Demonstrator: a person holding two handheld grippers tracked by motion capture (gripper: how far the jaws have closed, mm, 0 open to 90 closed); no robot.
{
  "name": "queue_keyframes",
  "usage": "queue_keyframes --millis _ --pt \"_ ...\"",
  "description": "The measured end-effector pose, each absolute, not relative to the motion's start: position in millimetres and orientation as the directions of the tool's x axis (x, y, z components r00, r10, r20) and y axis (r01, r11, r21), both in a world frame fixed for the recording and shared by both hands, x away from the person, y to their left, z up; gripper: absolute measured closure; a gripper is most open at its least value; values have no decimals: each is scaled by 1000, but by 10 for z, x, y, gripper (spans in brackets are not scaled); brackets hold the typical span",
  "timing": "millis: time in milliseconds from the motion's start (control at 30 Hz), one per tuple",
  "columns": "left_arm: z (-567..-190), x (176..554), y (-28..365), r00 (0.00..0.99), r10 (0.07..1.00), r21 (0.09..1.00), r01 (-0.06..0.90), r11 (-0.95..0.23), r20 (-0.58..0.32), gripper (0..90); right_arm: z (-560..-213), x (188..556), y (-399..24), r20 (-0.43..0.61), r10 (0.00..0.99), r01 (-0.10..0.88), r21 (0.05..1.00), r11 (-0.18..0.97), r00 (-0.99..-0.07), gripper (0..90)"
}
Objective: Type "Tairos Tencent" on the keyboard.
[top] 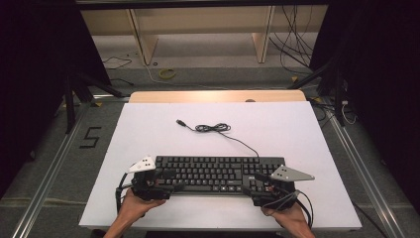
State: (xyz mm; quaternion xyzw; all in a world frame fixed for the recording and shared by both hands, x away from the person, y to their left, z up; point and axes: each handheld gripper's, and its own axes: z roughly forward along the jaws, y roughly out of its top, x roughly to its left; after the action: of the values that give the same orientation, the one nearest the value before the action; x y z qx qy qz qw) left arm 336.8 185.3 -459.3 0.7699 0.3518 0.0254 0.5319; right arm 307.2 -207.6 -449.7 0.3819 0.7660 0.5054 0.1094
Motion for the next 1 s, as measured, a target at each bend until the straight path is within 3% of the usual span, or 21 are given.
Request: queue_keyframes --millis 1000 --pt "-4590 3438 1959 718 604 831 533 -158 -346 284 -4412 3262 -1766 219 662 482 842 243 -717 324"
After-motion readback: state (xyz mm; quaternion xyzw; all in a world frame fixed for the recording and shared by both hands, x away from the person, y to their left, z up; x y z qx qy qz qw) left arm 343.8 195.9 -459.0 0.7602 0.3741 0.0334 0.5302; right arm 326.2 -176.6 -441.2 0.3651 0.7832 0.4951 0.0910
